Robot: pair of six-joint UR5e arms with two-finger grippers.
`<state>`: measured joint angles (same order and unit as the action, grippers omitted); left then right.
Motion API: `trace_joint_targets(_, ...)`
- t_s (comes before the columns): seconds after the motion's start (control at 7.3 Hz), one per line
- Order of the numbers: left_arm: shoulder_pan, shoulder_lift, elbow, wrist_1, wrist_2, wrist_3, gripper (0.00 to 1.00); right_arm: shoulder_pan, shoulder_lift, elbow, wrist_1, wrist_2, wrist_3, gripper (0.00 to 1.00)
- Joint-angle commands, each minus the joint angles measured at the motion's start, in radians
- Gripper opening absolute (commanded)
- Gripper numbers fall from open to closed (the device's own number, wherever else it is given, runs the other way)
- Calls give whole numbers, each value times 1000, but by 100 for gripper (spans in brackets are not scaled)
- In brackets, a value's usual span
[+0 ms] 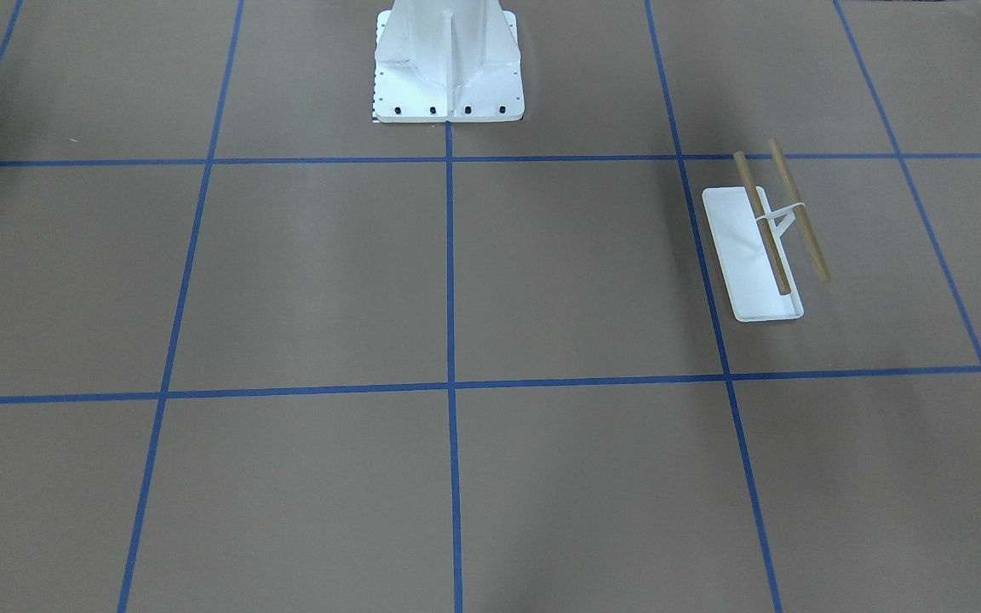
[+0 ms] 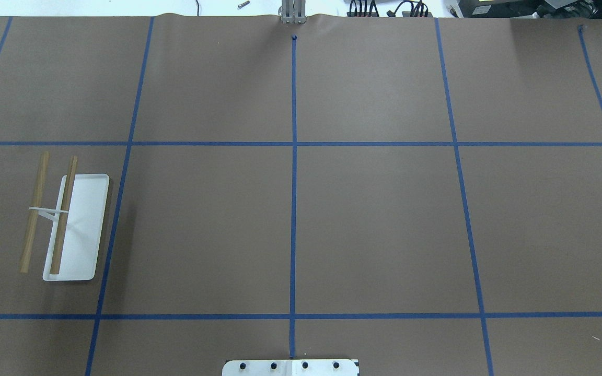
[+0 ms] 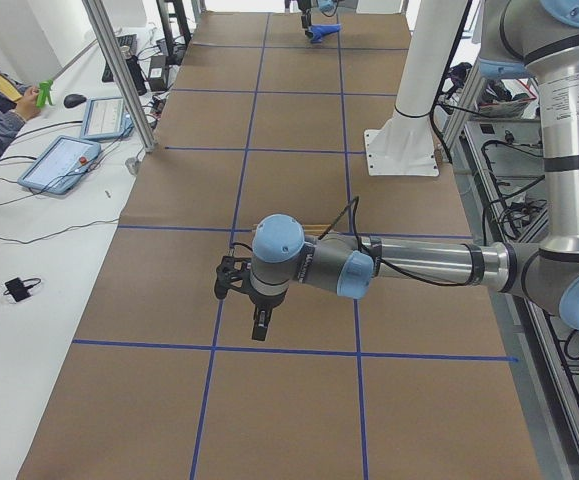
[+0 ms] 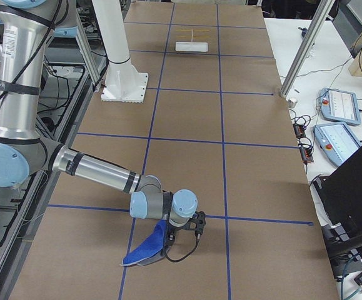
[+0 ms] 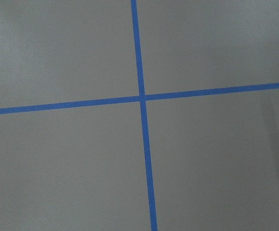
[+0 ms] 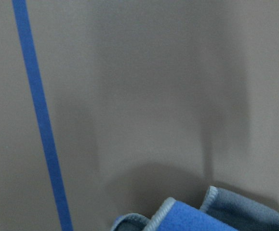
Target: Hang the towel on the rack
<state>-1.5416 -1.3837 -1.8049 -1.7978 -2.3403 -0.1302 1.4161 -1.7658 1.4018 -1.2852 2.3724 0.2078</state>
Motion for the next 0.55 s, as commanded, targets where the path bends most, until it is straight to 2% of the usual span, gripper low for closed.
trace_joint_targets(0.0,-2,2,-7,0,-1,-2,98,-2,-14,-1,-3,1,1,85)
trace_joint_targets(0.14,-2,2,-8,0,-1,-6,98,-2,-12,-3,-5,1,-1,73)
trace_joint_targets(0.41,-2,2,-8,0,-1,-6,98,-5,-12,-3,-5,1,-4,57)
